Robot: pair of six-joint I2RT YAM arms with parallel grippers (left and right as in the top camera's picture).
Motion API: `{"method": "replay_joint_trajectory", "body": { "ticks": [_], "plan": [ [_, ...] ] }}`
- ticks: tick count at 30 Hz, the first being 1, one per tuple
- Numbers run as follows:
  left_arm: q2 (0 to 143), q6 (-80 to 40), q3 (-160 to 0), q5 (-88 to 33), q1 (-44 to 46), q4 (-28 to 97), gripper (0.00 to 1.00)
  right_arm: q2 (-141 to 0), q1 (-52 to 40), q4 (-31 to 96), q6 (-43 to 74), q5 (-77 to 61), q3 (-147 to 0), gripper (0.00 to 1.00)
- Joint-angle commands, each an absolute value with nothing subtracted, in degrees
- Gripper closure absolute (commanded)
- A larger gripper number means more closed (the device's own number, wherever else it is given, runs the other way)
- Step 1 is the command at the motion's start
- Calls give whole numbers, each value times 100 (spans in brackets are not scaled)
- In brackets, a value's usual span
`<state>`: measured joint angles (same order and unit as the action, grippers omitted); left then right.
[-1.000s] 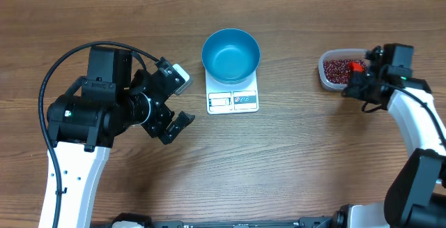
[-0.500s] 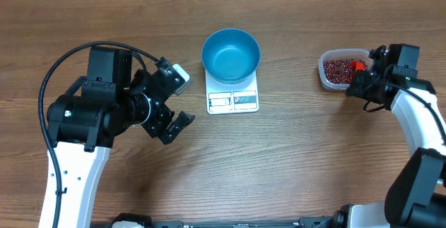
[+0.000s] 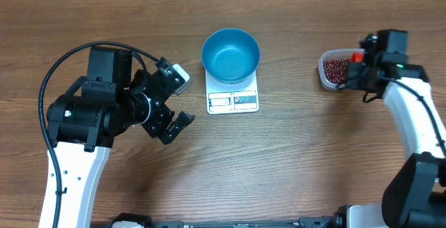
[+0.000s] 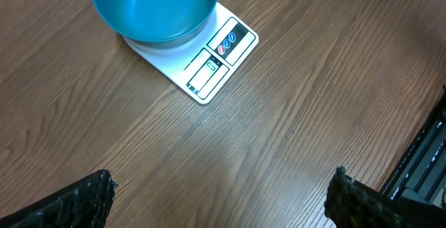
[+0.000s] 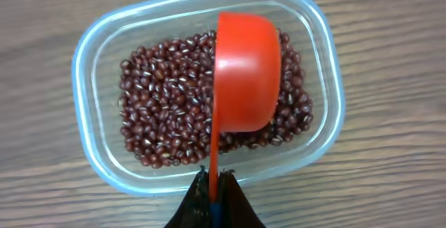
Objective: Scoop item into bowl and weigh 150g on scale
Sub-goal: 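Drag the scoop through the beans to fill it, right gripper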
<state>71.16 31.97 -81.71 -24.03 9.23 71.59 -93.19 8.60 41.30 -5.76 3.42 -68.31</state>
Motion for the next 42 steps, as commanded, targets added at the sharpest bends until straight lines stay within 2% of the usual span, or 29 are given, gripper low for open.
{"method": "replay_joint_trajectory", "body": {
  "ticks": [1,7,15,26,32,42],
  "plan": [
    [7116,3323,-8250,-2488,902,7159,0,-9251,427,4034,-794,1778,-6954,96],
    [7116,3323,-8250,-2488,902,7159,0,-9443,257,3997,-1144,2591,-6945,96],
    [7116,3323,-8250,-2488,902,7159,0,-9896,259,4040,-1144,2414,-6943,96],
    [7116,3326,-8250,-2488,902,7159,0,-10160,366,4355,-703,757,-7050,96],
    [7116,3323,-8250,-2488,902,7159,0,-10160,567,4589,-445,322,-7192,96],
    [7116,3323,-8250,-2488,902,7159,0,-10180,1459,4930,-257,-1743,-7310,96]
  ]
}}
